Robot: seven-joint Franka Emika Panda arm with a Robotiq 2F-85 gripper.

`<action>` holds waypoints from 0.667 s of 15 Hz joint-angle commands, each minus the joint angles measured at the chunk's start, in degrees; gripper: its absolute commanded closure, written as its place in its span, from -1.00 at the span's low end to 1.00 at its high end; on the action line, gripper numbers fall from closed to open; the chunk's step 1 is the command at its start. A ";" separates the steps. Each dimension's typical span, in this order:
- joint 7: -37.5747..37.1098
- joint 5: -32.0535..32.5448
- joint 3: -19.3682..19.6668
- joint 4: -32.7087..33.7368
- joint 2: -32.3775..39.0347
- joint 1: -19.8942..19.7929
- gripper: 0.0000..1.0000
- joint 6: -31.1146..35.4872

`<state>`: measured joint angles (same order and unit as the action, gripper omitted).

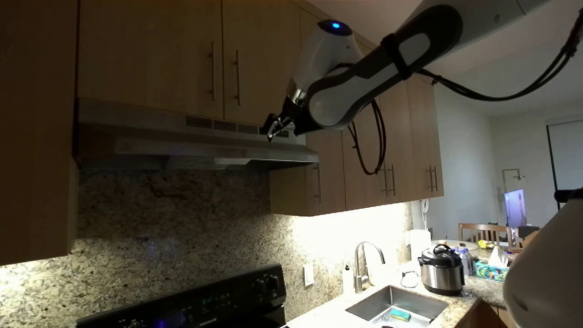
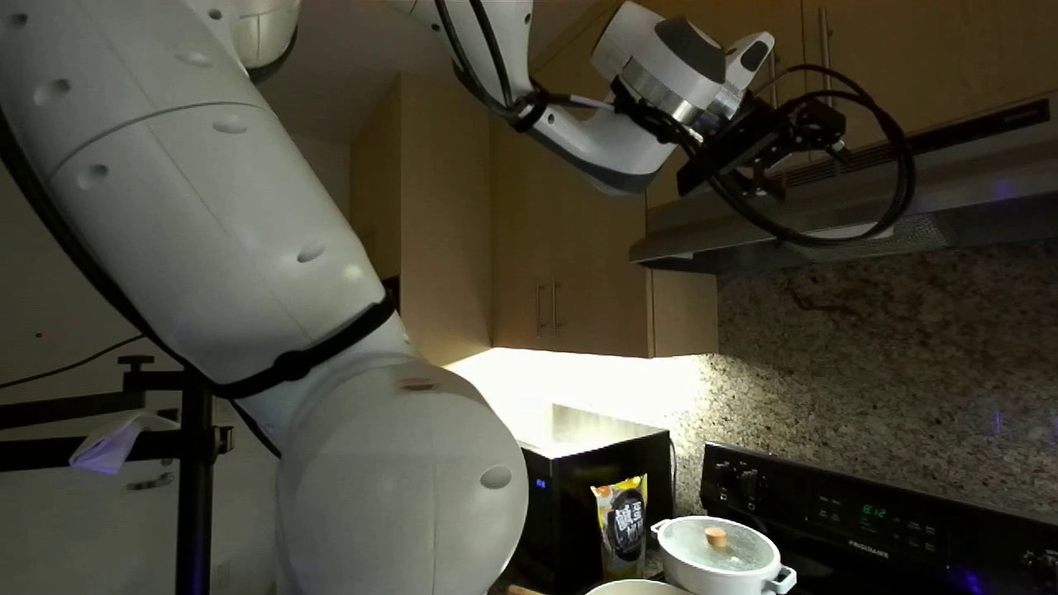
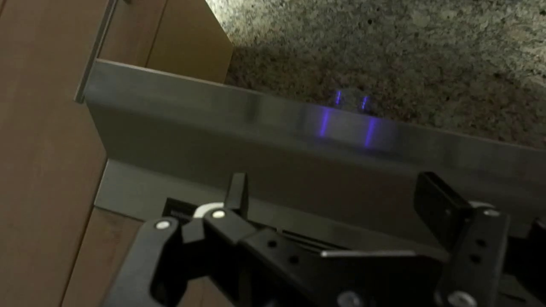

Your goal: Turn on the light

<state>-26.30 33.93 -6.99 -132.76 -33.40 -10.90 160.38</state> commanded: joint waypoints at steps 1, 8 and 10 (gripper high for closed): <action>3.33 -3.16 -1.89 -0.18 -0.40 -2.69 -1.00 2.63; 4.50 -3.36 -1.96 -0.14 -0.84 -3.24 -1.00 4.38; 4.50 -3.36 -1.96 -0.14 -0.84 -3.24 -1.00 4.38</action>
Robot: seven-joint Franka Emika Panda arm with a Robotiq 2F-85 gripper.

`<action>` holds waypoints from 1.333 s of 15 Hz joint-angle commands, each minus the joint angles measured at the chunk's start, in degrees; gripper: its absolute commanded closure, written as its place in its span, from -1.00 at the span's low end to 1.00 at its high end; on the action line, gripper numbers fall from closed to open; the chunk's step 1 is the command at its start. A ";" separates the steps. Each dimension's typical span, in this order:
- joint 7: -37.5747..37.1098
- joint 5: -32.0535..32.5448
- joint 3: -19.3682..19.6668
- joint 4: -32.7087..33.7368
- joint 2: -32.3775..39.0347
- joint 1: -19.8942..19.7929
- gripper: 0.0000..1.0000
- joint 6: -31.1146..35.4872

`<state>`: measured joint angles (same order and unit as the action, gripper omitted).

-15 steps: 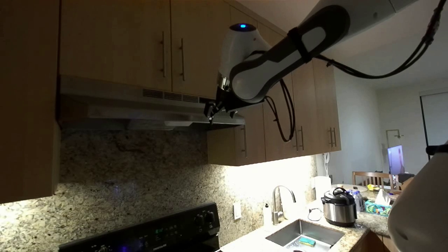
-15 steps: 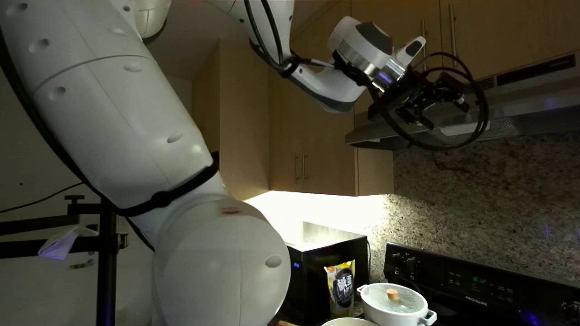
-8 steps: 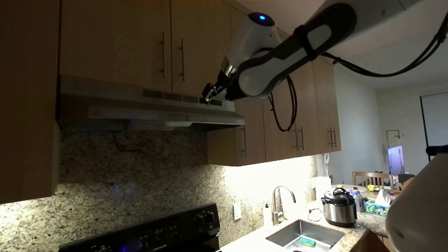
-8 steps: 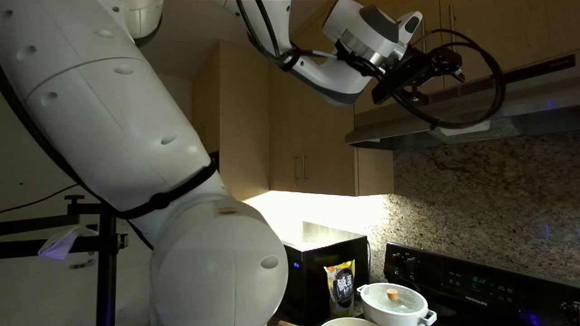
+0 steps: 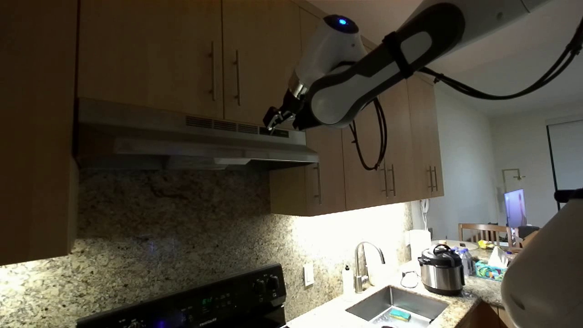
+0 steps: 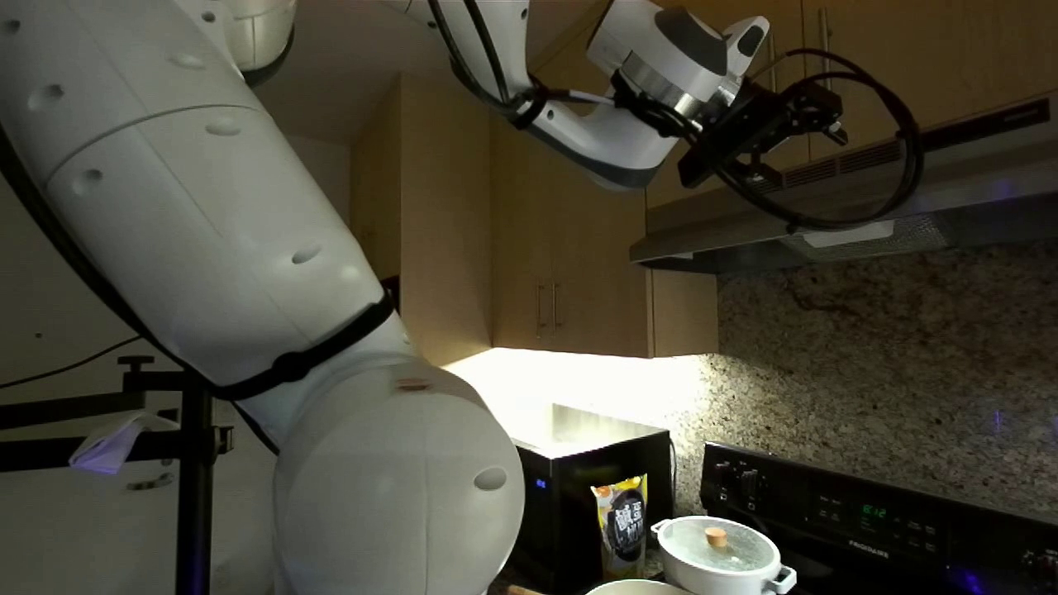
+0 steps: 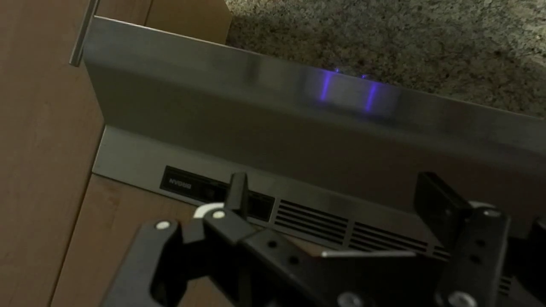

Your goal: Turn on the light

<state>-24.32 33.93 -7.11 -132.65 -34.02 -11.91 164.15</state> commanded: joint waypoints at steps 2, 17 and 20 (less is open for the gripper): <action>-1.49 1.56 -1.34 0.78 0.81 -1.80 -1.00 2.42; 12.35 -7.42 10.64 9.63 12.40 13.70 -1.00 19.67; 12.94 -9.67 15.99 9.93 12.83 19.08 -1.00 18.37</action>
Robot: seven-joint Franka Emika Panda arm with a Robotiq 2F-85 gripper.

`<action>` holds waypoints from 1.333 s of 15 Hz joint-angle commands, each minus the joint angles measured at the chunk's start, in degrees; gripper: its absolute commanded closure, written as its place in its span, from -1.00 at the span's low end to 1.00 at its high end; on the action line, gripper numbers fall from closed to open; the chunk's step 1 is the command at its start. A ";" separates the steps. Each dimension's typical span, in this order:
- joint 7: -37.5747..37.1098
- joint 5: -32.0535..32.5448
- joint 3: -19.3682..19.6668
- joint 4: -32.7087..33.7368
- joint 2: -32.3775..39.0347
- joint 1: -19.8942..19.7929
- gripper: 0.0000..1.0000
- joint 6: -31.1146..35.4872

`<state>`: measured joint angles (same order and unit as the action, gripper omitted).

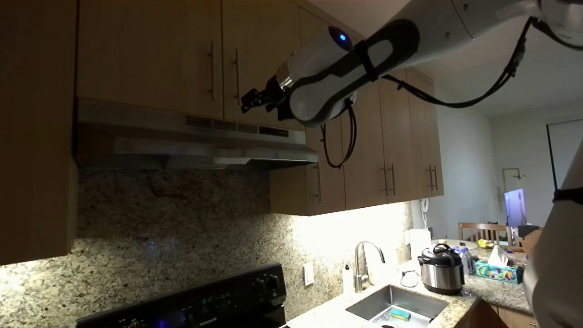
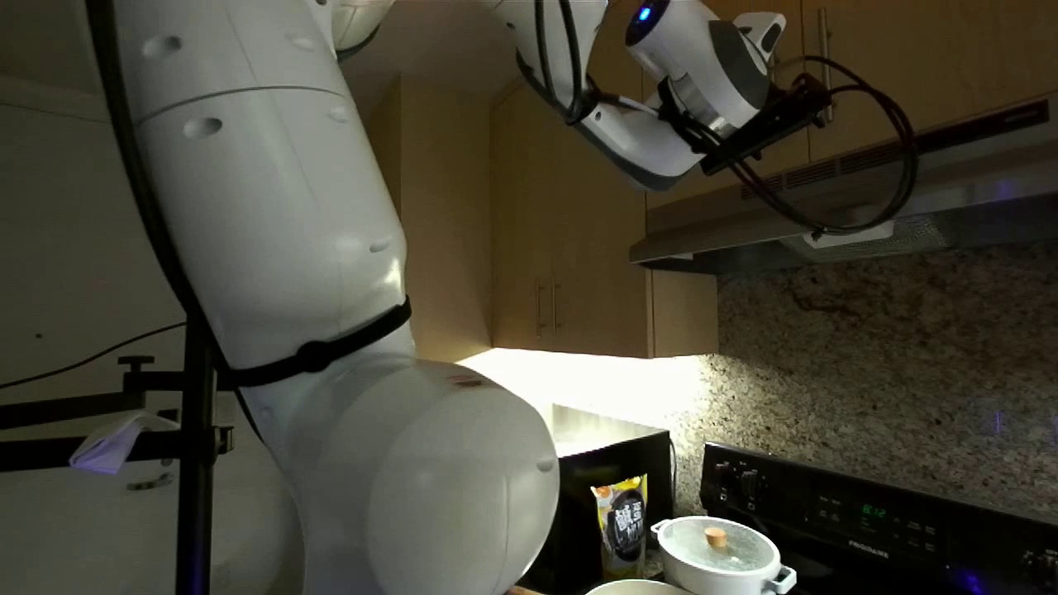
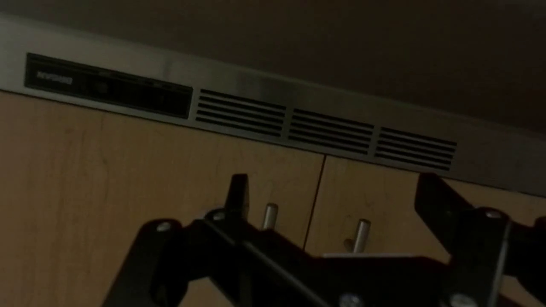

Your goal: Turn on the light

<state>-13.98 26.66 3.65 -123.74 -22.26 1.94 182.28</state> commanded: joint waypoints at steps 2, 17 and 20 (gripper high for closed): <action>1.52 -2.30 8.03 1.33 0.92 6.53 -1.00 -1.25; 12.12 -19.35 3.93 5.25 4.75 -0.78 -1.00 -4.86; 12.12 -19.35 3.92 5.25 4.74 -0.82 -1.00 -4.87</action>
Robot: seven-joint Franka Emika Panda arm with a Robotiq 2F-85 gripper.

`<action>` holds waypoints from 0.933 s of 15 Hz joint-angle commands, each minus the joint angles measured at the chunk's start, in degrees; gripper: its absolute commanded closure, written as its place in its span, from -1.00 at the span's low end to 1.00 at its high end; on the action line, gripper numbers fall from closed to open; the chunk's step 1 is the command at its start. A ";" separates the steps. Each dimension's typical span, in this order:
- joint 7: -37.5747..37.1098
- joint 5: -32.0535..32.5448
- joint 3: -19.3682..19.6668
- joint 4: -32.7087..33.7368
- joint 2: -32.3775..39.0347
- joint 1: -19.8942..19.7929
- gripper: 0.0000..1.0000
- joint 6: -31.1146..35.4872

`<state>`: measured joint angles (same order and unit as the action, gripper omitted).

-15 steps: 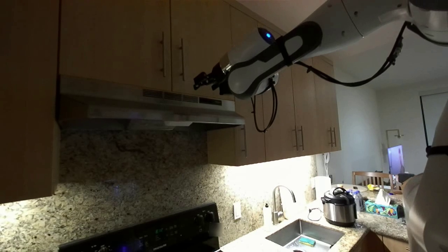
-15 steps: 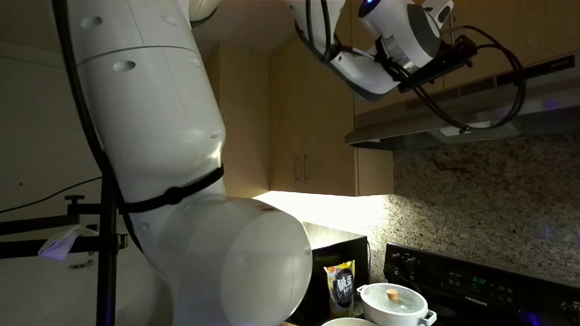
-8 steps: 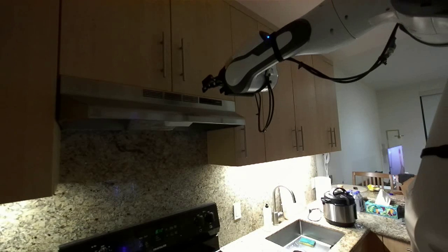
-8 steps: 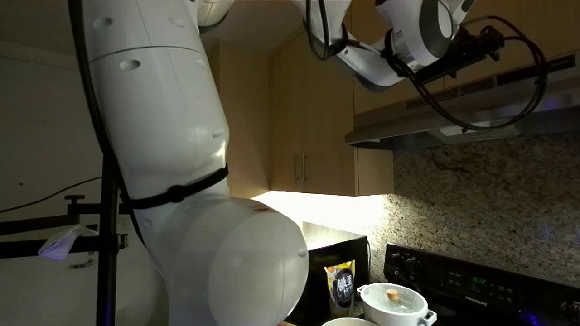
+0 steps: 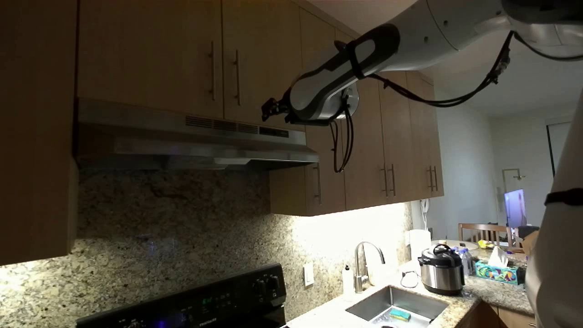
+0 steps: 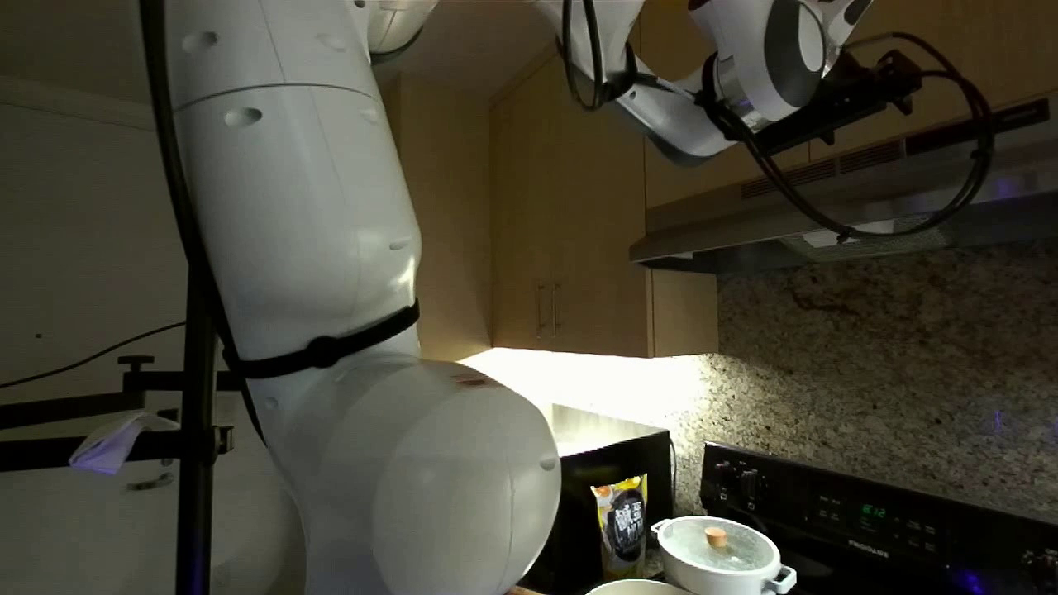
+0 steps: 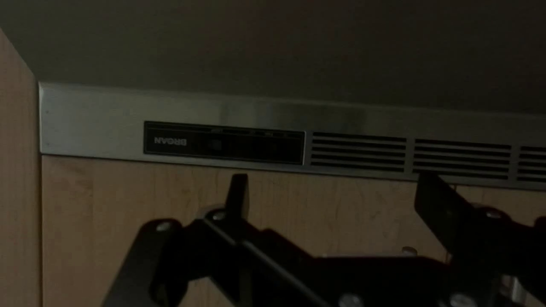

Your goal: Turn on the light

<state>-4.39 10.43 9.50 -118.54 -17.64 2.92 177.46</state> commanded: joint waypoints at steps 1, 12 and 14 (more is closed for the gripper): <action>2.54 -3.13 -1.93 0.05 0.12 -1.81 -1.00 -0.04; 1.93 -3.49 1.25 1.37 1.70 2.17 -1.00 -0.47; 2.74 -4.70 3.59 1.89 2.50 5.30 -1.00 -0.55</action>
<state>-4.39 8.66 10.06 -118.46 -16.88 4.14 177.45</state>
